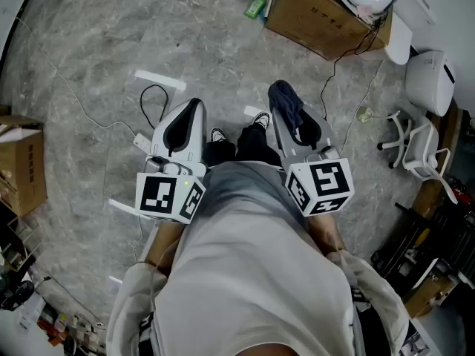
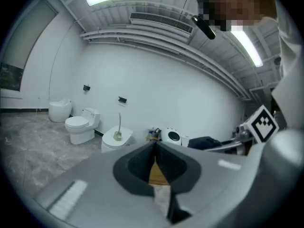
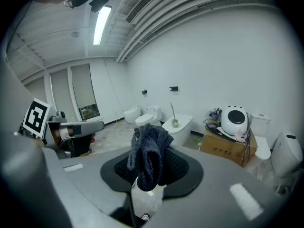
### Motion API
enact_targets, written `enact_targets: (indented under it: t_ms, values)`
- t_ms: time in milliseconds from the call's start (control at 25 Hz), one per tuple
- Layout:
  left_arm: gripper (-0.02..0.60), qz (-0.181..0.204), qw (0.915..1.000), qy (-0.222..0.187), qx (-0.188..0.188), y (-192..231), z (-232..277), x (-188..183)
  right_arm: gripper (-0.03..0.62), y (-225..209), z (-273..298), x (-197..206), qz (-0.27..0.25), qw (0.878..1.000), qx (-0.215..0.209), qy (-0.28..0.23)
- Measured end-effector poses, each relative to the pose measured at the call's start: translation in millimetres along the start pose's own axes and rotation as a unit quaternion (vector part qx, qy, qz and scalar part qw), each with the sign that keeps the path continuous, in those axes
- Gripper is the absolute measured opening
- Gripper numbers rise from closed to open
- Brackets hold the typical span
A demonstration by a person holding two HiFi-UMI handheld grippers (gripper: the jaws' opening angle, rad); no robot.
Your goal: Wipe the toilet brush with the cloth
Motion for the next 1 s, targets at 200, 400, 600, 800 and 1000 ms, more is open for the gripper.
enact_targets:
  t_ms: [200,400,600,800,1000]
  values:
    - [0.0,0.002,1.0,-0.001,0.004,20,-11,-7,0.1,25,8,-7,0.001,1.0,-0.003,-0.002]
    - [0.0,-0.008,1.0,0.0,0.002,30,-2,-13,0.1,25,21,-15,-0.003,1.0,-0.012,0.003]
    - [0.0,-0.009,0.9999,0.003,-0.013,38,11,-21,0.098,15,40,-27,0.006,0.999,-0.038,0.002]
    - [0.0,-0.001,0.9998,0.011,-0.017,52,50,-31,0.098,-10,76,-47,0.007,0.999,-0.045,0.003]
    - [0.0,-0.012,0.999,0.018,-0.039,79,100,-52,0.098,-44,118,-82,0.01,0.998,-0.055,-0.003]
Point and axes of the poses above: the fingertips, and each gripper's own axes: z forward along the fingers, y to its left, x out of its underside, the point moved 1 cm from there along -z, backward along the fingers, and after that the axes turned 9 degrees about y, right-handed, at the moved point
